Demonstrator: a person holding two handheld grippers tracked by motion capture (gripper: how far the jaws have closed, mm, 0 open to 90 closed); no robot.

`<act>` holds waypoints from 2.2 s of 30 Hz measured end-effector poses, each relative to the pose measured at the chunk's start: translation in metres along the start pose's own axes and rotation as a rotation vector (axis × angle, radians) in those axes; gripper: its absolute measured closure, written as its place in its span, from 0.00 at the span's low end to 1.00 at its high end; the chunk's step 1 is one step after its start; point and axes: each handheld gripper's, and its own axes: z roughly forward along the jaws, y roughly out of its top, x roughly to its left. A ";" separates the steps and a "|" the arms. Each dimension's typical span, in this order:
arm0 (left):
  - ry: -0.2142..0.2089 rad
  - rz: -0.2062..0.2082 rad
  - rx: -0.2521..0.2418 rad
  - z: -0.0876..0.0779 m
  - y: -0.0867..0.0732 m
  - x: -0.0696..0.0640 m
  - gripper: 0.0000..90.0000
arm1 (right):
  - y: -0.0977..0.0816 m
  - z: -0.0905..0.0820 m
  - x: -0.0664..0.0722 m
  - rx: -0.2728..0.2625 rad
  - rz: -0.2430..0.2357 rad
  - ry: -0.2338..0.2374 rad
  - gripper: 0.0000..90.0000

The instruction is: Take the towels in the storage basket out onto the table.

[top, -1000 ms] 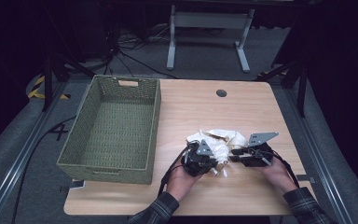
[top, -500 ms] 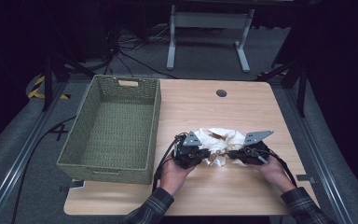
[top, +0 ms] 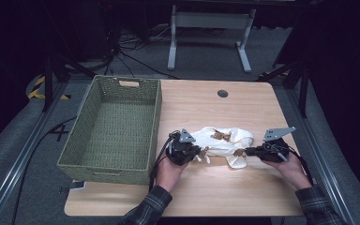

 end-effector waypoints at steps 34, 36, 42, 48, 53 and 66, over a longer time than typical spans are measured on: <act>0.000 -0.011 0.025 0.005 -0.002 0.007 0.96 | -0.016 0.004 0.020 0.062 -0.042 0.003 1.00; -0.002 -0.015 0.016 0.005 -0.002 0.007 0.96 | -0.017 -0.003 0.019 0.047 -0.035 -0.003 1.00; -0.012 -0.014 0.016 0.001 -0.001 0.006 0.96 | -0.029 -0.026 0.019 0.013 -0.019 -0.019 1.00; -0.002 0.009 0.033 0.002 -0.001 0.002 0.95 | -0.049 -0.051 0.022 -0.015 0.013 -0.037 1.00; 0.026 -0.001 0.049 0.003 -0.003 0.005 0.95 | -0.064 -0.064 0.022 -0.007 0.038 -0.061 1.00; -0.046 0.034 0.003 -0.019 -0.001 -0.024 0.79 | -0.071 -0.070 0.029 -0.043 0.049 -0.049 0.87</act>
